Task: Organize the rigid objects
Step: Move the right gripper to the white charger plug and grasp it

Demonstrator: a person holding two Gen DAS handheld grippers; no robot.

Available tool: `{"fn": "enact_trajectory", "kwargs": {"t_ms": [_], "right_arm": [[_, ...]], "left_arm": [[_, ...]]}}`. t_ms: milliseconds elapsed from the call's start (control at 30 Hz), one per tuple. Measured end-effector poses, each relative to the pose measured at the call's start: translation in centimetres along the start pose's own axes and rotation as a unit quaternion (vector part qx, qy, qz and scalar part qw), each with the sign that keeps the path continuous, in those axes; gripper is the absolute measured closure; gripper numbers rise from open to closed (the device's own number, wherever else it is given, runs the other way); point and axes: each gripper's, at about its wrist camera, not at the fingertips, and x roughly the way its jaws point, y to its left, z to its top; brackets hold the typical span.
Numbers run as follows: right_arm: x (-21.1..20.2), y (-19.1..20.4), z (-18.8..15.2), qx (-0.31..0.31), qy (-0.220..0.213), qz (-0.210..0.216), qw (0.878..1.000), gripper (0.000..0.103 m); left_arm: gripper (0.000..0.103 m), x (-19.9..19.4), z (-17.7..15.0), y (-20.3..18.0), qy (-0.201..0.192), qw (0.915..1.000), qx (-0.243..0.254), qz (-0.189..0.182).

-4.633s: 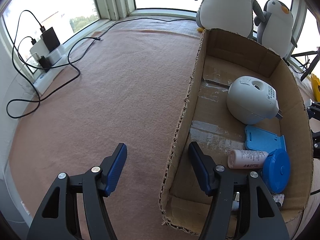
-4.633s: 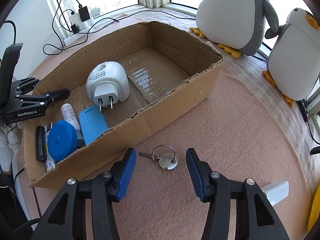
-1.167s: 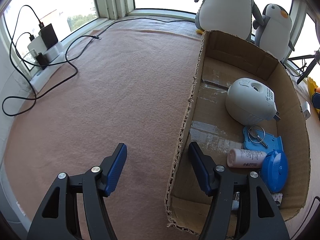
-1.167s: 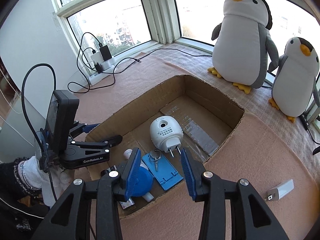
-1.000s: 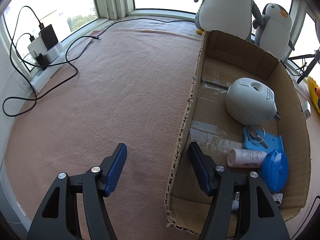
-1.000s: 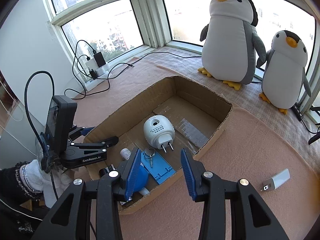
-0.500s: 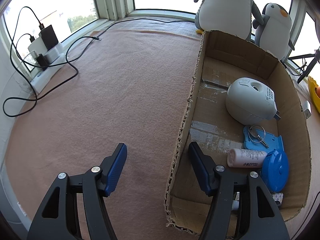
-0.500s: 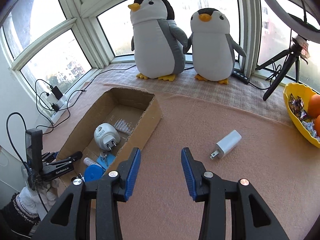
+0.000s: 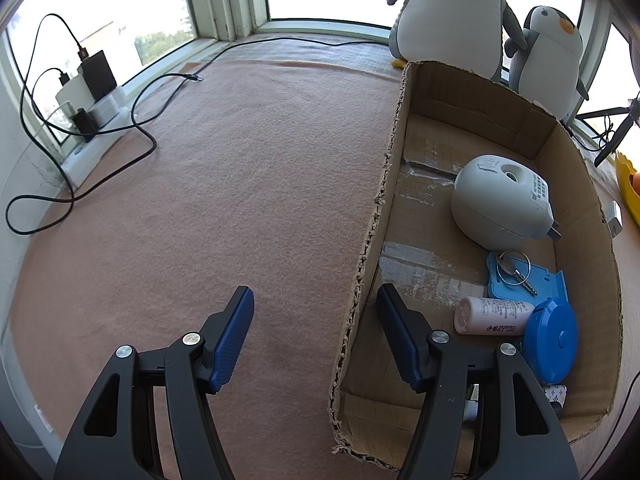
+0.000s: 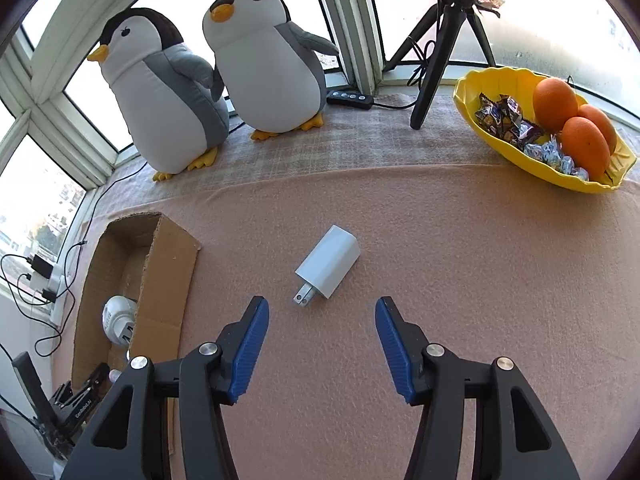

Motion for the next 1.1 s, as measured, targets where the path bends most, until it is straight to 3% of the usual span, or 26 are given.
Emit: {"fn": "enact_trajectory", "kwargs": {"t_ms": [467, 733, 833, 900, 1100], "right_arm": [[5.1, -0.1, 3.1, 0.058, 0.063, -0.026, 0.996, 0.052], [6.9, 0.4, 3.9, 0.046, 0.081, -0.058, 0.994, 0.053], [7.2, 0.3, 4.0, 0.039, 0.087, -0.06, 0.994, 0.062], [7.4, 0.3, 3.9, 0.033, 0.094, -0.058, 0.993, 0.073], [7.5, 0.4, 3.3, 0.01, 0.103, -0.052, 0.993, 0.082]], "left_arm": [[0.039, 0.0, 0.0, 0.0, 0.0, 1.0, 0.0, 0.0], [0.039, 0.0, 0.0, 0.0, 0.0, 1.0, 0.0, 0.0], [0.039, 0.0, 0.0, 0.0, 0.0, 1.0, 0.0, 0.0], [0.039, 0.0, 0.0, 0.0, 0.0, 1.0, 0.0, 0.0], [0.039, 0.0, 0.0, 0.0, 0.0, 1.0, 0.001, 0.001]]}}
